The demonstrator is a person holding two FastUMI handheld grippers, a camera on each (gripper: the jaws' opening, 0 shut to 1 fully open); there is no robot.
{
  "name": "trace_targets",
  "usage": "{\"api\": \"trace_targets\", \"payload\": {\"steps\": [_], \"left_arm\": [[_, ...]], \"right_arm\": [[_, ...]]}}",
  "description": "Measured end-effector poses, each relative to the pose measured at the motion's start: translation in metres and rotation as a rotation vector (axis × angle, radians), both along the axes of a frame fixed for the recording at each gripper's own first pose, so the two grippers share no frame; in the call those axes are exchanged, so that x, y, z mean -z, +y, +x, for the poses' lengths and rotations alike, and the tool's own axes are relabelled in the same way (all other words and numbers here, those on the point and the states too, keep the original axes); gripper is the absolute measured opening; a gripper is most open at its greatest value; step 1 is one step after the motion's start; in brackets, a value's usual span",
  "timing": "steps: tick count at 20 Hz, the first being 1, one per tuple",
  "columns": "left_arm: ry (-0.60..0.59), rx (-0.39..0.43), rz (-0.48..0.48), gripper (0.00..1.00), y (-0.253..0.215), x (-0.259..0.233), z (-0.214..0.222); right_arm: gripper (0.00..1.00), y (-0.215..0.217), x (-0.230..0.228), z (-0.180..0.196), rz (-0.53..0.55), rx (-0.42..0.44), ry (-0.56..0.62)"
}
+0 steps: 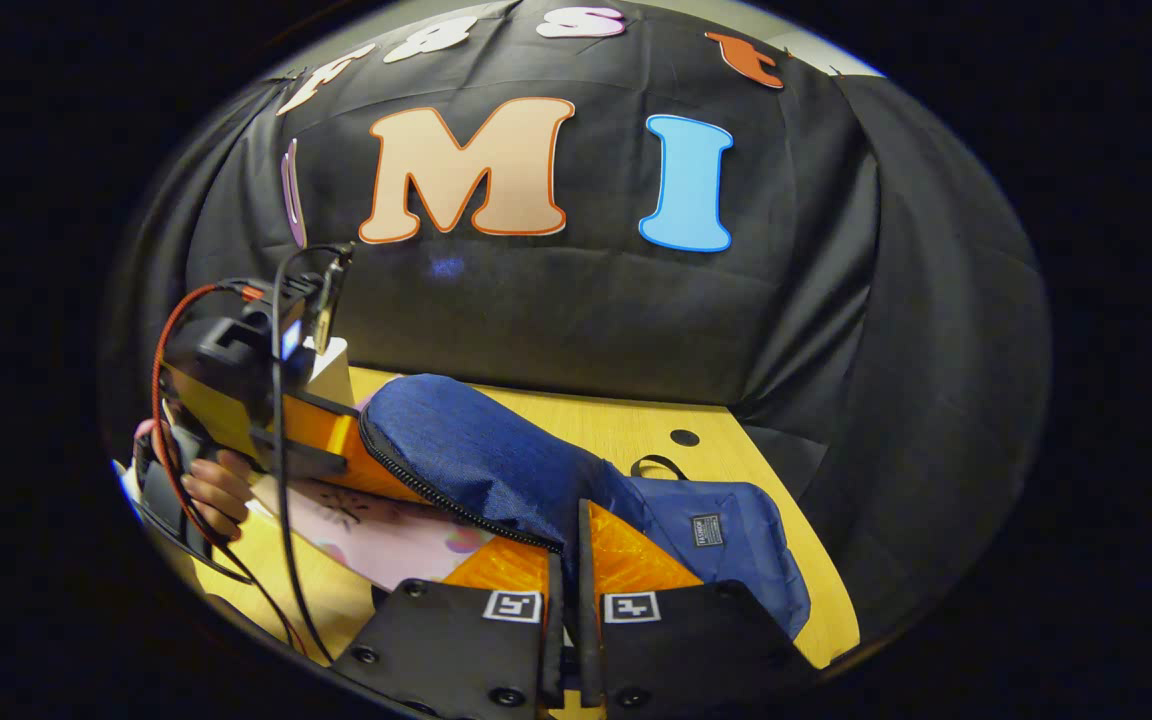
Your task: Open the schoolbag, grab two books from the bookshelf and put them into the schoolbag.
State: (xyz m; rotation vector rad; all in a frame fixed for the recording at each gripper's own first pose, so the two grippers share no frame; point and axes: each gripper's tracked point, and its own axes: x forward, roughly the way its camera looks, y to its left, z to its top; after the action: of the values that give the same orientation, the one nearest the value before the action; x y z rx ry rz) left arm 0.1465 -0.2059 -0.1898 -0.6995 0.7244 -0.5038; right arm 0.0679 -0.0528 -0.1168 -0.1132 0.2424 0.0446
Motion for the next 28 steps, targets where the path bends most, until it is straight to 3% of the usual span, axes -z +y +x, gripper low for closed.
{"api": "trace_targets", "payload": {"steps": [4,14,21,23,25,26,28], "left_arm": [[0.022,-0.045,-0.083,0.39,-0.005,0.015,0.014],[0.088,-0.018,-0.208,0.4,-0.059,0.063,0.029],[0.094,-0.034,-0.142,0.41,-0.057,0.064,0.024],[0.069,-0.051,-0.103,0.52,-0.041,0.057,0.017],[0.063,-0.07,-0.06,0.72,-0.022,0.055,0.005],[0.06,-0.081,-0.034,0.68,-0.011,0.051,-0.001],[0.049,-0.098,0.008,0.84,0.006,0.045,-0.015]], "right_arm": [[0.11,0.009,0.002,0.0,-0.018,-0.024,-0.007],[0.09,0.02,0.002,-0.005,-0.028,-0.04,-0.012],[0.09,0.012,0.0,-0.005,0.024,-0.025,-0.003],[0.08,0.01,-0.001,-0.004,0.049,-0.02,0.004],[0.09,0.007,-0.001,-0.004,0.053,-0.015,0.007],[0.09,0.006,0.0,-0.004,0.054,-0.013,0.012],[0.06,0.006,0.003,-0.007,0.056,-0.009,0.022]]}}
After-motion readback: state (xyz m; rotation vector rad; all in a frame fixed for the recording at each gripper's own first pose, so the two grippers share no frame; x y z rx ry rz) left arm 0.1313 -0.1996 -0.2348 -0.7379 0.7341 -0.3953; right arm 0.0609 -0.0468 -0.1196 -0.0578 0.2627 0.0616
